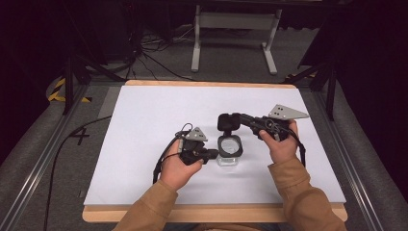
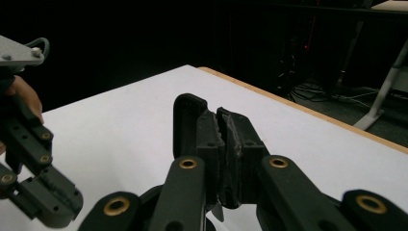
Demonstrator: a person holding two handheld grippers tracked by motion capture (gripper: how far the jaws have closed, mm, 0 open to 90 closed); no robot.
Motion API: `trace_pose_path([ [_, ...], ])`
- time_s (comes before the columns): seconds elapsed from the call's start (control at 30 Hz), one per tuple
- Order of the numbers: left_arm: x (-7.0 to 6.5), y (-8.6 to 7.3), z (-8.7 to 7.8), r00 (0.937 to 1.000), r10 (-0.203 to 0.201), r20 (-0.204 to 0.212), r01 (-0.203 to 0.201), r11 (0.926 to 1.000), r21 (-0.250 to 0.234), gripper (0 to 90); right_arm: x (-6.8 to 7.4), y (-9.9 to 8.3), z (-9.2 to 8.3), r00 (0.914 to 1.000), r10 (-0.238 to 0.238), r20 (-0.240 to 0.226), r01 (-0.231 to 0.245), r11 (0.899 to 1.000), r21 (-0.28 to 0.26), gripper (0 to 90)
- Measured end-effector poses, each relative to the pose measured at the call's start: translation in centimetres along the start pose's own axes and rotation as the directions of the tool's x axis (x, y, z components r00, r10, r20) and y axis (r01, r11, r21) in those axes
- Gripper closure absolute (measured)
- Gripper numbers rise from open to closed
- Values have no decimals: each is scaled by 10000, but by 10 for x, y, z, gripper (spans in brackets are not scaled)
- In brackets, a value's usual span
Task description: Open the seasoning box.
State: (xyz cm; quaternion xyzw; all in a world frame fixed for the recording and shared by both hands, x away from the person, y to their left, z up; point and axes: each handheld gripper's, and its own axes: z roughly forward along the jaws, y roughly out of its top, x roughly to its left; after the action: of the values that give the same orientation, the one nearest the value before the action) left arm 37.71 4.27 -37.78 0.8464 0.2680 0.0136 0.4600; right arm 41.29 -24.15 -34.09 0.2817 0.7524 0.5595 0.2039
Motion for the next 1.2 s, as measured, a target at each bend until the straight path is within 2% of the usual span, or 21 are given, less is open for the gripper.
trace_pose_path([
  [0.13,9,-1,-16,9996,-231,-171,228,9996,-172,805,-4,4,-13,9999,1,171,-2,10000,16,817],
  [0.23,17,-3,-32,9979,-405,-512,391,9988,-284,775,-10,4,-21,9990,20,457,-26,9999,124,795],
  [0.33,24,-3,-47,9951,-553,-817,528,9981,-333,739,-18,3,-31,9975,238,665,-250,9995,170,775],
  [0.5,36,-6,-62,9916,-637,-1128,641,9979,0,682,-24,1,-41,9942,357,1015,-391,9987,321,752],
  [0.53,39,-6,-65,9907,-681,-1181,696,9975,82,676,-29,-1,-48,9907,369,1312,-431,9981,449,731],
  [0.6,50,-9,-74,9875,-791,-1366,838,9961,286,663,-32,-3,-54,9881,431,1476,-528,9966,627,723],
  [0.67,54,-10,-78,9851,-862,-1491,936,9946,440,647,-35,-5,-60,9847,506,1668,-639,9951,751,714],
  [0.73,60,-12,-84,9829,-758,-1678,895,9931,760,639,-37,-6,-65,9822,608,1776,-764,9937,826,705],
  [0.8,67,-13,-88,9819,-668,-1771,851,9916,978,618,-41,-9,-71,9769,724,2008,-944,9903,1019,688],
  [0.93,77,-18,-94,9751,-858,-2045,1079,9891,999,589,-49,-13,-82,9662,943,2398,-1311,9810,1427,653],
  [0.97,77,-18,-94,9751,-858,-2045,1079,9891,999,581,-49,-13,-82,9662,943,2398,-1311,9810,1427,653],
  [1.0,80,-19,-94,9736,-855,-2118,1081,9894,974,581,-53,-16,-85,9618,1030,2534,-1455,9771,1551,630],
  [1.07,84,-21,-94,9721,-1037,-2103,1253,9879,920,564,-60,-22,-87,9591,1290,2520,-1814,9634,1974,604],
  [1.17,93,-26,-93,9700,-1132,-2152,1355,9865,920,541,-69,-30,-89,9514,1537,2669,-2125,9548,2077,565],
  [1.2,96,-28,-93,9683,-1323,-2118,1553,9832,958,536,-72,-33,-89,9485,1627,2718,-2259,9489,2202,547],
])
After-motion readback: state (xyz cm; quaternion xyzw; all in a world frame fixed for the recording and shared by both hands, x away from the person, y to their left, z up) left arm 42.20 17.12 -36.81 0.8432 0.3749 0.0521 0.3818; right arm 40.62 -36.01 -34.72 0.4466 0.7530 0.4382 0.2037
